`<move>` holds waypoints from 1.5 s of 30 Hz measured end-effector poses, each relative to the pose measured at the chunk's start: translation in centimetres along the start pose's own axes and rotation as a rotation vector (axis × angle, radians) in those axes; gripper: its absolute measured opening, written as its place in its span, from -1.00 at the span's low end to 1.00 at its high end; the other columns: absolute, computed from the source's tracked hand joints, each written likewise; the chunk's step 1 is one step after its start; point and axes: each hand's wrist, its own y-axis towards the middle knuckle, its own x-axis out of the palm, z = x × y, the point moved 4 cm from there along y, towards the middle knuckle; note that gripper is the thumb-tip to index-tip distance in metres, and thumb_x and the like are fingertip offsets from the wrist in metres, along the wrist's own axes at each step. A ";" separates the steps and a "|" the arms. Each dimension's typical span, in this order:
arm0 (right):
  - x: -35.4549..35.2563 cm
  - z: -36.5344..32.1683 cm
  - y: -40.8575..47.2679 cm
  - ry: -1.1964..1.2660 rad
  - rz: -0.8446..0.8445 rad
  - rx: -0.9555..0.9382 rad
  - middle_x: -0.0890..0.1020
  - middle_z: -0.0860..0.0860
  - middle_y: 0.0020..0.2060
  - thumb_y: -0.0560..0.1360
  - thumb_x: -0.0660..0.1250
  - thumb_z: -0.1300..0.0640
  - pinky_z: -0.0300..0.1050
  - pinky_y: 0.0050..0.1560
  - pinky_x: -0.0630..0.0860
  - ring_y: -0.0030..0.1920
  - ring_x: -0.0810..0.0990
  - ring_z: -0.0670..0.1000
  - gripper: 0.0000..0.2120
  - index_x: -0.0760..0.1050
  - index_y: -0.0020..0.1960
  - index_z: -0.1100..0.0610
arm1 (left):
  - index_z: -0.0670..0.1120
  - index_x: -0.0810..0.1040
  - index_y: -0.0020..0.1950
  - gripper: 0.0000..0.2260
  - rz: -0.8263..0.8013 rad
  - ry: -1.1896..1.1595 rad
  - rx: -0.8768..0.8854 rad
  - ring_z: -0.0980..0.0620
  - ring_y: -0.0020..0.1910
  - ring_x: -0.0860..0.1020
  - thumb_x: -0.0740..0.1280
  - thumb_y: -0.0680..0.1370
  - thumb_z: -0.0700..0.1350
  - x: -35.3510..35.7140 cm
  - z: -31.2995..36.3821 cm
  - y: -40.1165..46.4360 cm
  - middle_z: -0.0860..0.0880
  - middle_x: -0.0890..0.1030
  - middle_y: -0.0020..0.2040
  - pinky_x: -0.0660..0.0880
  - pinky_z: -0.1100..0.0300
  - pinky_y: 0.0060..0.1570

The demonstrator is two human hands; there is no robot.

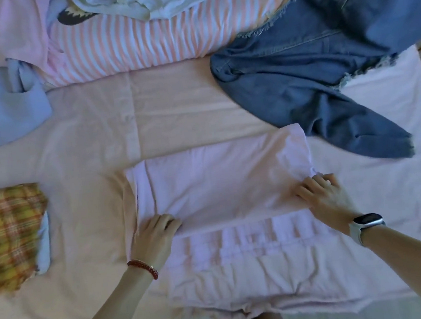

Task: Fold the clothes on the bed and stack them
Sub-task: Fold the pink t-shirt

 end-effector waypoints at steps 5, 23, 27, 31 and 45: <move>0.4 -1.8 -2.7 0.008 0.047 0.023 0.50 0.06 -0.37 0.24 -0.03 0.41 -0.02 -0.17 0.33 -0.33 0.43 0.13 -0.61 0.35 -0.08 0.08 | -0.10 0.58 -0.09 -0.60 0.004 -0.006 -0.064 -0.03 -0.17 0.37 0.04 0.24 -0.27 0.6 1.2 -1.9 -0.04 0.54 -0.20 0.27 0.13 -0.19; 2.7 -5.4 -7.7 0.007 -0.441 0.191 0.52 0.09 -0.26 0.25 0.34 -0.11 0.08 -0.17 0.39 -0.22 0.51 0.16 -0.63 0.55 -0.10 0.15 | -0.05 0.63 -0.08 -0.72 -0.278 -0.148 -0.263 -0.08 -0.16 0.60 0.22 0.38 0.04 3.4 1.4 -5.3 0.02 0.58 -0.11 0.55 0.12 -0.21; 1.7 -7.9 -1.3 0.142 -0.261 0.245 0.57 0.12 -0.19 0.39 0.11 -0.05 0.09 -0.15 0.44 -0.20 0.57 0.17 -0.61 0.59 -0.07 0.16 | -0.21 0.59 -0.01 -0.66 0.150 -0.149 -0.639 -0.20 -0.05 0.51 0.16 0.43 -0.03 -0.3 -1.4 -1.4 -0.21 0.56 -0.06 0.52 -0.01 -0.09; 3.7 -11.8 5.8 0.152 -0.281 0.200 0.53 0.17 0.21 0.44 0.07 -0.04 0.31 0.20 0.34 0.22 0.48 0.22 -0.53 0.49 0.26 0.08 | -0.21 0.40 0.35 -0.57 0.228 -0.339 -1.099 -0.21 0.24 0.36 0.31 0.51 -0.10 -1.2 -6.1 1.8 -0.26 0.44 0.22 0.31 0.05 0.17; 9.1 -14.0 11.9 0.148 -0.544 0.213 0.28 0.22 0.42 0.49 -0.02 -0.09 0.55 0.08 0.19 0.37 0.26 0.34 -0.48 0.25 0.42 0.01 | -0.17 0.46 0.16 -0.52 -0.100 -0.258 -1.334 -0.17 0.03 0.56 0.26 0.48 0.21 1.3 -13.1 5.6 -0.14 0.57 0.11 0.40 0.09 -0.09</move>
